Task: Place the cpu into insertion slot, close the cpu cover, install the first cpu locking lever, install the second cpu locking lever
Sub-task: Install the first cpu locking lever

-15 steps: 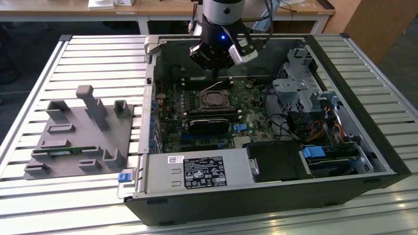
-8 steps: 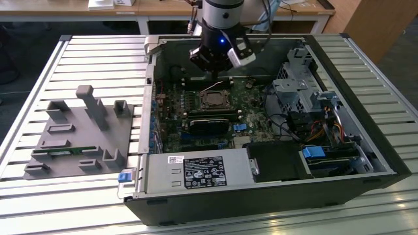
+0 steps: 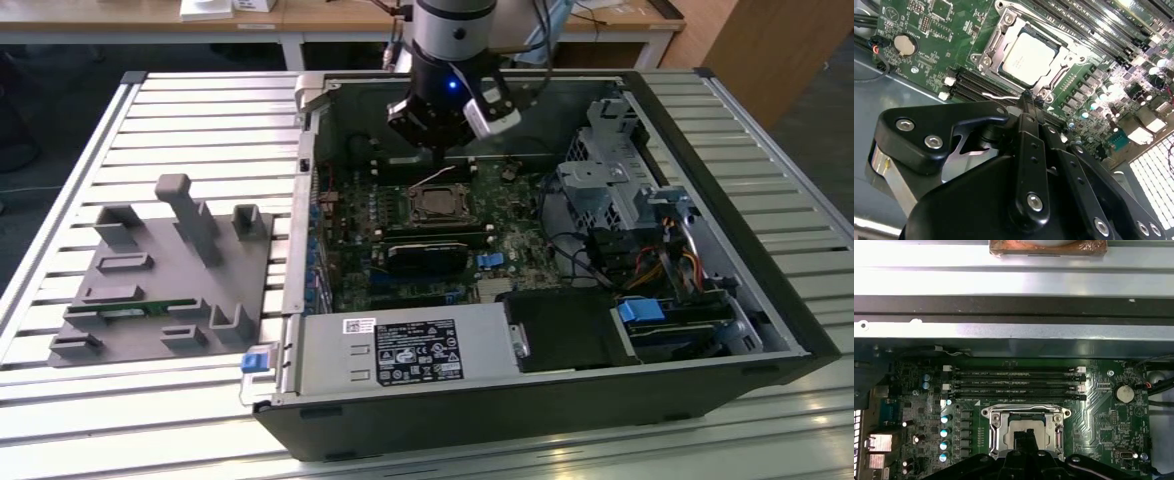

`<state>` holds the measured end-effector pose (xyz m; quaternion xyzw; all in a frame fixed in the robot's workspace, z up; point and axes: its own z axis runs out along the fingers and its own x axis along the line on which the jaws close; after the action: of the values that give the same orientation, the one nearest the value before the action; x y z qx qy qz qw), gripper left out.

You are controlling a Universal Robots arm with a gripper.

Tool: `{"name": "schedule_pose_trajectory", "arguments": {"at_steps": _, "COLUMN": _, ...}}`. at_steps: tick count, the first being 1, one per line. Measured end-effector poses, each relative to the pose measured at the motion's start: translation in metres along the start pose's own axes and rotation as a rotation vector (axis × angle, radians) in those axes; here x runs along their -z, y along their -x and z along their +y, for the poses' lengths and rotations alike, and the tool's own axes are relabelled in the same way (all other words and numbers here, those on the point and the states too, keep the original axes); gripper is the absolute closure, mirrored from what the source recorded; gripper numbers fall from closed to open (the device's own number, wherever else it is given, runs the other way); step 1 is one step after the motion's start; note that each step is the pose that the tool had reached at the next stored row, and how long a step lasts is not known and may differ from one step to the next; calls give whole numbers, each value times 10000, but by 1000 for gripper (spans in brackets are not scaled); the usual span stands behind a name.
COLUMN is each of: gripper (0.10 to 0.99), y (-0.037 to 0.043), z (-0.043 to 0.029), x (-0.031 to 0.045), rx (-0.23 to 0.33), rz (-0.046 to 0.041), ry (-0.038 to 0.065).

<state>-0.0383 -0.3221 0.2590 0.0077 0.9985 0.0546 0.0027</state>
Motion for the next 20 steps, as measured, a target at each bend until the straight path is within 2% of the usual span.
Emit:
{"name": "schedule_pose_trajectory", "arguments": {"at_steps": 1, "gripper": 980, "y": 0, "z": 14, "x": -11, "rx": 1, "rz": -8, "ry": -76}}
{"name": "schedule_pose_trajectory", "arguments": {"at_steps": 2, "gripper": 980, "y": -1, "z": 24, "x": -23, "rx": 1, "rz": -9, "ry": -92}}
{"name": "schedule_pose_trajectory", "arguments": {"at_steps": 13, "gripper": 980, "y": -2, "z": 31, "x": -138, "rx": -77, "rz": -18, "ry": -83}}
{"name": "schedule_pose_trajectory", "arguments": {"at_steps": 17, "gripper": 980, "y": -5, "z": 29, "x": -160, "rx": -79, "rz": -17, "ry": 30}}
{"name": "schedule_pose_trajectory", "arguments": {"at_steps": 20, "gripper": 980, "y": -5, "z": 29, "x": -162, "rx": -78, "rz": -17, "ry": 46}}
